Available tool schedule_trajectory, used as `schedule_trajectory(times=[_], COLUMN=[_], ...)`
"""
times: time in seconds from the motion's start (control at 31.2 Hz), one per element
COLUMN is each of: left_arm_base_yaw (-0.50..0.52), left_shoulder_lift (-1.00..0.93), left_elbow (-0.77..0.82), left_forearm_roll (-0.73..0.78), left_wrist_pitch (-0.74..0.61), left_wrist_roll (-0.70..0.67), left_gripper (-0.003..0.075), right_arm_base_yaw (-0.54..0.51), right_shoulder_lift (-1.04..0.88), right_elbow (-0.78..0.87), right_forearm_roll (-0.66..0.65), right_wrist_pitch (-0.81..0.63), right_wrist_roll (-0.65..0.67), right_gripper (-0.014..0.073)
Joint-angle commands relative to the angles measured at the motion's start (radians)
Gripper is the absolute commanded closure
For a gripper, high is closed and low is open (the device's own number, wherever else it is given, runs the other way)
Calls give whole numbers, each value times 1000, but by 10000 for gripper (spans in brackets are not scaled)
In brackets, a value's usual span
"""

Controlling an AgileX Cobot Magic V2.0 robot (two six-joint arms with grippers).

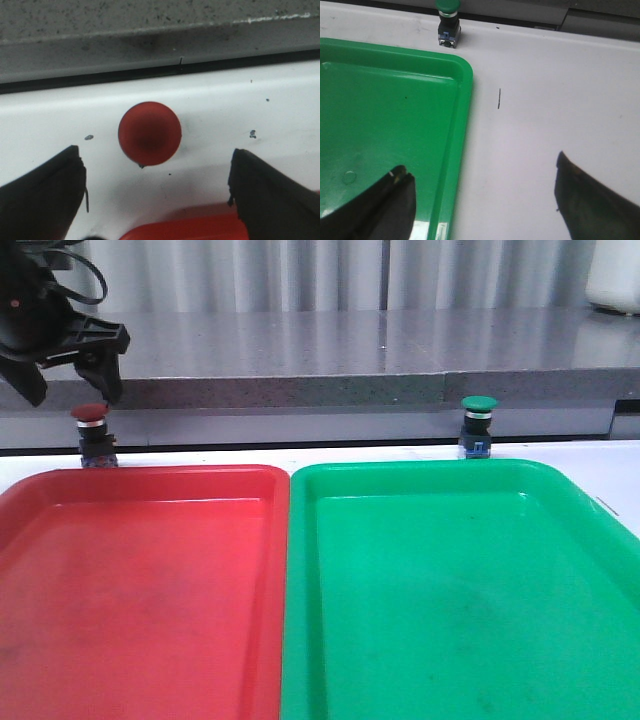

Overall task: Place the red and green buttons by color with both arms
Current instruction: 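Lower the left gripper onto the red-capped button and grasp it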

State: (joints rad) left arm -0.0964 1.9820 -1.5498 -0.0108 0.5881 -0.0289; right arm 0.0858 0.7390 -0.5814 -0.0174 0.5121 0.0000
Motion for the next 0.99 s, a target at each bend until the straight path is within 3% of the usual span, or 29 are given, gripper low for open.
schedule_trajectory(times=[0.0,0.48,0.8,0.96], left_arm_base_yaw=[2,11,11,11], left_shoulder_lift=[-6,92,96,89], left_elbow=[-73,-141,-143,-143], left_forearm_roll=[-2,-4,-4,-2], left_wrist_pitch=[-52,-77,-107,-103], left_wrist_roll=[-7,-7,-7,-7], left_gripper=[153,167,359,388], right_arm_base_yaw=[-3,-3,-3,-3], right_shoulder_lift=[0,0,0,0], right_elbow=[-31,-31,-31,-31], right_forearm_roll=[-13,-13,-13,-13], right_wrist_pitch=[-69,-69,-69,-68], right_wrist_roll=[-10,-10,-10,-10], right_gripper=[4,4,4,4])
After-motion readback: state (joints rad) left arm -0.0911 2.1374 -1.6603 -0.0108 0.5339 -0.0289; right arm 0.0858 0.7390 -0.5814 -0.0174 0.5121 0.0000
